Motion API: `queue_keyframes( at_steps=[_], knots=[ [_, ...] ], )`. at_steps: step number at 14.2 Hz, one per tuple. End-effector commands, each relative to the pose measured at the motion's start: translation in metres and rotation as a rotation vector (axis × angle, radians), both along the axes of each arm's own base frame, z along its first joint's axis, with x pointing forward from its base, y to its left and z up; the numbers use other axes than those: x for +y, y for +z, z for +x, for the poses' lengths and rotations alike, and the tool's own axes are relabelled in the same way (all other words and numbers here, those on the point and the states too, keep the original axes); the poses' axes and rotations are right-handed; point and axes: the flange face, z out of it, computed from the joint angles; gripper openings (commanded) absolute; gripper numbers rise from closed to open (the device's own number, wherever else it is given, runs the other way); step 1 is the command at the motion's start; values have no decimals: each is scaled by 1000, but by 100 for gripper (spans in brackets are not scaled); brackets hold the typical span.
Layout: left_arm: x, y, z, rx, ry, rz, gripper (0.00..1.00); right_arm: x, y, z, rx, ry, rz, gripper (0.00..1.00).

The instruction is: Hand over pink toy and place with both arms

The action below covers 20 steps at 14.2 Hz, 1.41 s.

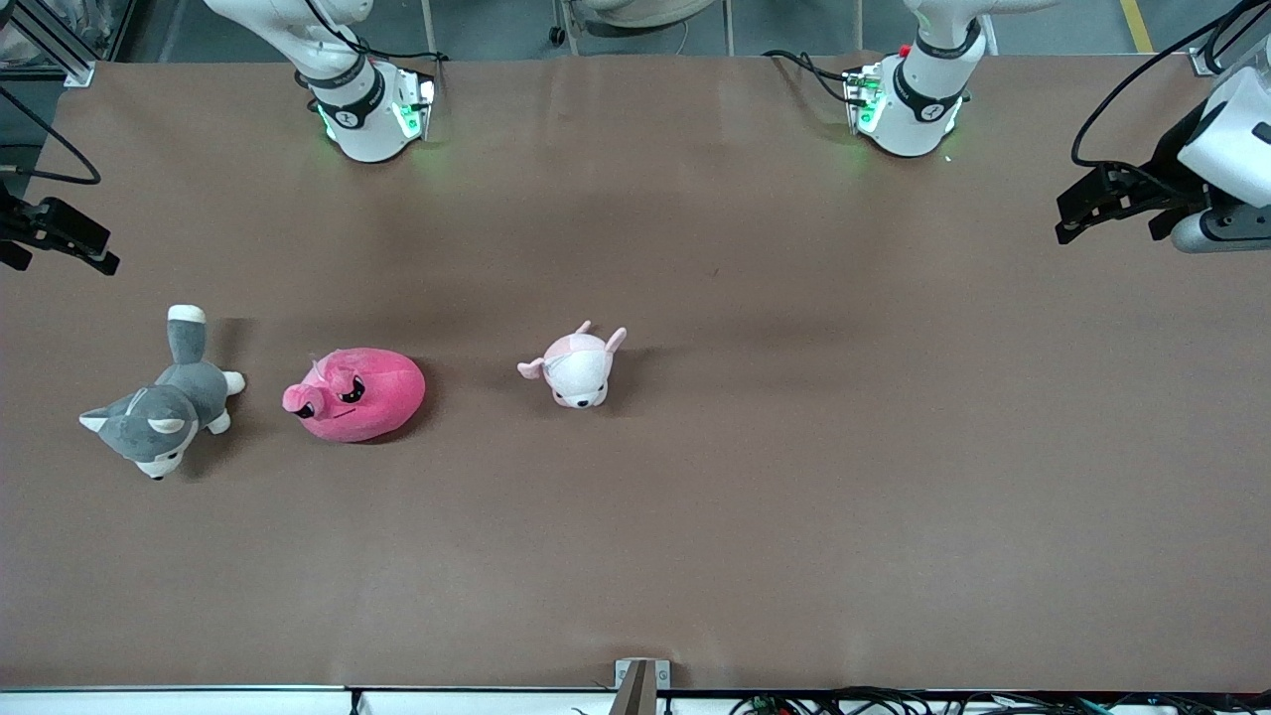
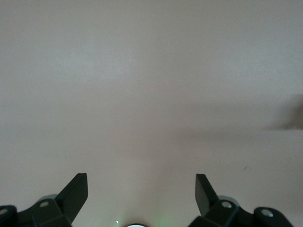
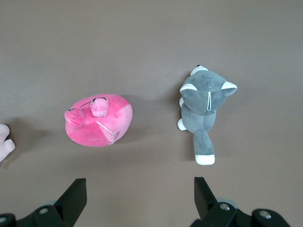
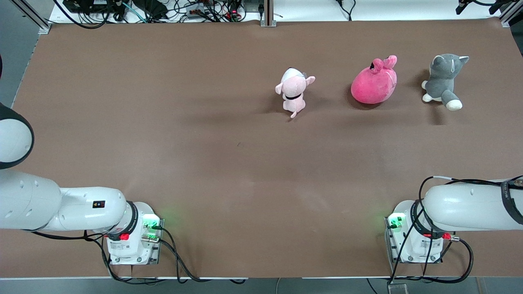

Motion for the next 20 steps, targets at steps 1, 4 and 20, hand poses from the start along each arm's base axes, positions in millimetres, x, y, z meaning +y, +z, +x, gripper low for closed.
queue_keyframes(
  at_steps=[1, 4, 20],
  knots=[
    [2, 5, 1, 7, -11, -6, 100, 0, 1, -11, 6, 1, -21, 100],
    [2, 5, 1, 8, -10, -6, 100, 0, 0, -11, 12, -1, -21, 100],
    [2, 1, 4, 14, -12, -6, 100, 0, -2, -11, 21, -4, -20, 100]
  ],
)
